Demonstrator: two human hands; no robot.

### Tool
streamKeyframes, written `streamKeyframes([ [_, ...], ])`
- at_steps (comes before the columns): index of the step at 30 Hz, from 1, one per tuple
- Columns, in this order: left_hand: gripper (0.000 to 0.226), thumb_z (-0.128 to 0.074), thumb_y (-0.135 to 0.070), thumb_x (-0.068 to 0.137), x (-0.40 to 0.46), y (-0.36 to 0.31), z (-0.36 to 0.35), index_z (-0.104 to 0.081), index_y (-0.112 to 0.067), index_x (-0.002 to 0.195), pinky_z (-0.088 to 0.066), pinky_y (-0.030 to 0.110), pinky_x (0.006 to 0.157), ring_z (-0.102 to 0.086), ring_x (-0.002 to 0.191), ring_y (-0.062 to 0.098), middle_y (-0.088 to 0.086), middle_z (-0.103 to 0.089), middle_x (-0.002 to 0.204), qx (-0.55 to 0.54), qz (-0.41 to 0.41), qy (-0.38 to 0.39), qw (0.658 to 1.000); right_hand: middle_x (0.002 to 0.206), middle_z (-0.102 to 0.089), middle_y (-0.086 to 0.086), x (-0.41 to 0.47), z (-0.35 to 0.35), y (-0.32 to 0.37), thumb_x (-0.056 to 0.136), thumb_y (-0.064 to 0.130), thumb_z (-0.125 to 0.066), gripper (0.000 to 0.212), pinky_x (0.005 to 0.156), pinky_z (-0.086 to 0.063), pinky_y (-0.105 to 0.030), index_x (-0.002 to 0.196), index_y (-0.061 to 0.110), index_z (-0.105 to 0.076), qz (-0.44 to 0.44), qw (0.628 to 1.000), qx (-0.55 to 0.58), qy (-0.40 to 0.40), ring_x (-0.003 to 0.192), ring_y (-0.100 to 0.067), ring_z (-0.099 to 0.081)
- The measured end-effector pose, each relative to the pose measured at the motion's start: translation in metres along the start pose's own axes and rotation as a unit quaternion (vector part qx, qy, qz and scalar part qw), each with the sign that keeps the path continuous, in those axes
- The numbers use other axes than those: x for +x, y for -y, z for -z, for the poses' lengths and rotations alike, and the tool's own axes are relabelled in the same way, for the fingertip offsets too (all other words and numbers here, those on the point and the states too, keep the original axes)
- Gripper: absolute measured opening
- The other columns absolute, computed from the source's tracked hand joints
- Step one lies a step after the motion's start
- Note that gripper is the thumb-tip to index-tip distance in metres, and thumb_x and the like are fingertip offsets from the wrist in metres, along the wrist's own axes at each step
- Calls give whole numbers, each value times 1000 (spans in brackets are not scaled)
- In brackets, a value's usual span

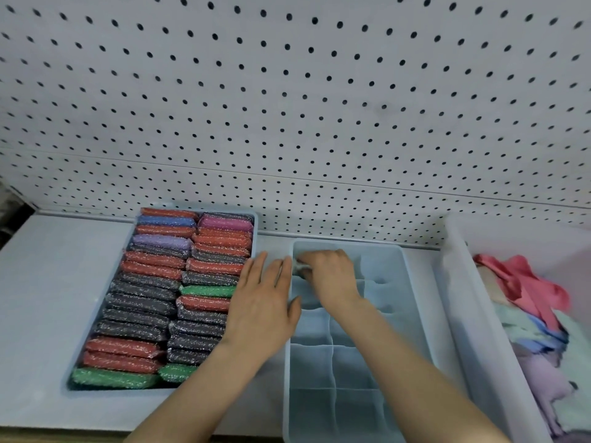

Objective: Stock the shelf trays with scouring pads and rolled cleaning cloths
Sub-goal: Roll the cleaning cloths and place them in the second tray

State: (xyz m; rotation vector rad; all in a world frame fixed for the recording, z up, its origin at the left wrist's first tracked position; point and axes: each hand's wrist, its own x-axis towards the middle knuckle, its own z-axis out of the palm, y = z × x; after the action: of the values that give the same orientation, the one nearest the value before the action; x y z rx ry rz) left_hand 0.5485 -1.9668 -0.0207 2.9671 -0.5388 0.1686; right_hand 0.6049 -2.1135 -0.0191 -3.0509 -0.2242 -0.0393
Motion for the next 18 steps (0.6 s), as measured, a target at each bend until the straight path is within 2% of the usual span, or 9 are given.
streamKeyframes([
  [2,67,-38,-45,86,-1,0,0,-51,-6,139,-33,49,114,-44,134,36,10,-60,130,-4,-3,-1,1000,78,-71,-3,-1,0,-5,82,30,-69,8,66,-32,-27,84,22,-70,-5,998,54,16,77,-26,-64],
  [4,67,-38,-45,86,-1,0,-1,-51,-7,139,-35,50,113,-45,133,35,10,-62,128,-6,-6,-4,1000,97,-72,-1,-4,1,-12,89,35,-62,19,77,-38,-29,104,25,-69,-13,998,64,26,94,-27,-64],
  [6,66,-38,-45,86,-1,0,-1,-51,-7,139,-35,50,113,-46,132,35,10,-62,127,-8,-6,-9,1000,99,-71,0,-4,3,-12,89,27,-59,16,76,-35,-31,102,24,-68,-18,999,20,24,96,-27,-63],
  [9,67,-37,-45,86,-1,0,-2,-50,-7,140,-34,50,113,-47,132,35,10,-63,126,-10,-3,-6,1000,89,-69,-2,-3,3,-6,85,15,-56,11,68,-30,-29,88,19,-66,-31,998,0,63,84,-27,-60],
  [15,70,-34,-45,85,-13,-4,-2,-47,-6,142,-30,52,114,-49,130,33,9,-62,125,-29,5,21,999,92,-70,-5,-14,1,-6,89,24,-57,13,65,-36,-28,95,19,-68,-27,996,44,74,91,-28,-63],
  [18,70,-35,-46,85,-16,-3,0,-50,-5,139,-34,51,112,-53,125,34,10,-64,122,-39,7,18,999,96,-70,-8,-20,2,-6,91,27,-59,16,69,-40,-30,97,16,-68,-30,992,90,81,94,-31,-63],
])
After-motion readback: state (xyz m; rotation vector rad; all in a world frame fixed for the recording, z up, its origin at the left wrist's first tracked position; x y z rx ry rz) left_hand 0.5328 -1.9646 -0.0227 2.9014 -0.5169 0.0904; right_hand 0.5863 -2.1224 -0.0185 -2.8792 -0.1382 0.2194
